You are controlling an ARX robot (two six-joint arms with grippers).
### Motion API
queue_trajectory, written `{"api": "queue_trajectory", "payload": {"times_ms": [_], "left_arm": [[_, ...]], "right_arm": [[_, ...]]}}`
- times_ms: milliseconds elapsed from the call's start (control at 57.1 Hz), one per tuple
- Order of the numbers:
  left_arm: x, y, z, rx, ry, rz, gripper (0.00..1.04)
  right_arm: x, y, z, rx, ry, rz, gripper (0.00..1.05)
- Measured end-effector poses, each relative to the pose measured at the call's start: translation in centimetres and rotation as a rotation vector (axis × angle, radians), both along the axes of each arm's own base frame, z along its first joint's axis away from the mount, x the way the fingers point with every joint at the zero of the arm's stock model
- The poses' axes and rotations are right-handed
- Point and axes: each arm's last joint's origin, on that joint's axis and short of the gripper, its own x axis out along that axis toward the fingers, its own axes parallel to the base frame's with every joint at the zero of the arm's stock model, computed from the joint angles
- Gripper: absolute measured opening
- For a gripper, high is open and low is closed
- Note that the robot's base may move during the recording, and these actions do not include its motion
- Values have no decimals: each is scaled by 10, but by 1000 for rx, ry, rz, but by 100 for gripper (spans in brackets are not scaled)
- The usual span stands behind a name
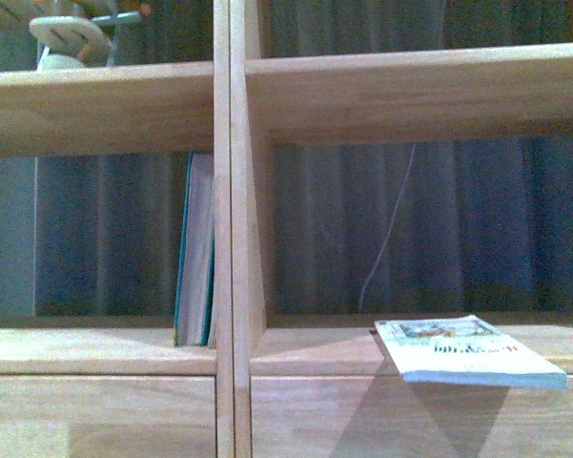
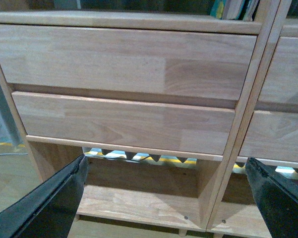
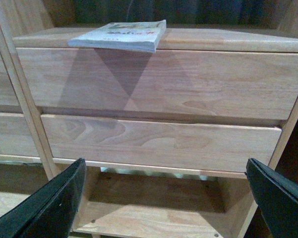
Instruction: Organize books on shelf
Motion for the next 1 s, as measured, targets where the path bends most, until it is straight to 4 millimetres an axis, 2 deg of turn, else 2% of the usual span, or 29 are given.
{"api": "queue_trajectory", "payload": {"times_ms": [53,158,245,298,386,473,578,666,789,999], "left_arm": [[0,0,0,0,0,0,98],[0,0,0,0,0,0,98],[0,0,0,0,0,0,98],[0,0,0,0,0,0,98],[0,0,0,0,0,0,98],[0,0,0,0,0,0,98],[0,0,0,0,0,0,98],[0,0,0,0,0,0,98],[0,0,0,0,0,0,98],[0,0,0,0,0,0,98]], "right_arm": [[0,0,0,2,1,4,98],[4,2,5,103,141,183,98],[16,8,33,183,127,257,98],[29,14,63,227,66,283,98],[56,25,99,298,3,311,98],[93,36,113,384,21,317,98],[142,45,102,512,130,312,98],[178,49,80,674,252,280,98],[205,53,57,844,339,233,98],[241,61,46,966,350,174,98]]}}
